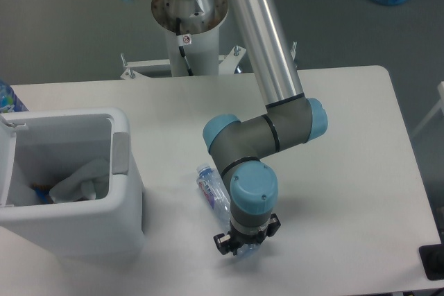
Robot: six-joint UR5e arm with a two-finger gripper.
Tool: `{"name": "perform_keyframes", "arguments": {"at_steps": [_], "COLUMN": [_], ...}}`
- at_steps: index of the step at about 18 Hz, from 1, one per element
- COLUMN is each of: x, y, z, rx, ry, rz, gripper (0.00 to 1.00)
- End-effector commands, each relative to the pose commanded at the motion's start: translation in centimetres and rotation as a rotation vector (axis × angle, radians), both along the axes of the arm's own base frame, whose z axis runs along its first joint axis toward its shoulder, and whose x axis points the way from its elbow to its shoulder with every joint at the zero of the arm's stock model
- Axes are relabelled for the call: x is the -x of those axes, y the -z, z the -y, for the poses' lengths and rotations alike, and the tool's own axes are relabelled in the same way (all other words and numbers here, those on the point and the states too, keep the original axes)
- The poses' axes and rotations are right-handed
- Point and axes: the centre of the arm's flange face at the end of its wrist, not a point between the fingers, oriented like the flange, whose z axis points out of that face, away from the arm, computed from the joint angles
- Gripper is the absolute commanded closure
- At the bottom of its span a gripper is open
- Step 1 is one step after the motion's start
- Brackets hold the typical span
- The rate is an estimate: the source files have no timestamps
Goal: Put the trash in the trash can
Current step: 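Close the gripper around the water bottle's body, then lift the water bottle and carry it over the white bin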
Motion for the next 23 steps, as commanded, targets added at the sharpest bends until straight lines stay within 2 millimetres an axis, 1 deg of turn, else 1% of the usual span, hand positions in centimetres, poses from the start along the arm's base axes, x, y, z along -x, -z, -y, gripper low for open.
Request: {"name": "perform_keyframes", "arguments": {"at_steps": [2, 4, 5, 7, 8, 9, 12, 13, 15, 17, 23], "x": [0.9, 1.7, 2.6, 3.9, 4.4, 4.8, 5.2, 4.9, 3.8, 2.4, -1.0], "y": [-4.7, -8.3, -10.5, -15.4, -17.4, -19.6, -24.9, -26.3, -29.4, -31.7, -35.9], "z": [0.1, 0.0, 0.4, 0.6, 0.7, 1.1, 2.4, 2.7, 3.3, 3.5, 3.9], "rx": [-0.058, -0.132, -0.177, -0.296, -0.359, -0.421, -0.527, -0.541, -0.591, -0.661, -0.748], "ry": [0.006, 0.015, 0.007, 0.001, 0.004, 0.006, 0.016, 0.016, 0.033, 0.071, 0.105], "rz": [-0.052, -0.099, -0.133, -0.234, -0.271, -0.297, -0.345, -0.362, -0.377, -0.354, -0.338], "gripper": [0.45, 0.45, 0.45, 0.45, 0.45, 0.45, 0.45, 0.45, 0.45, 0.45, 0.45]}}
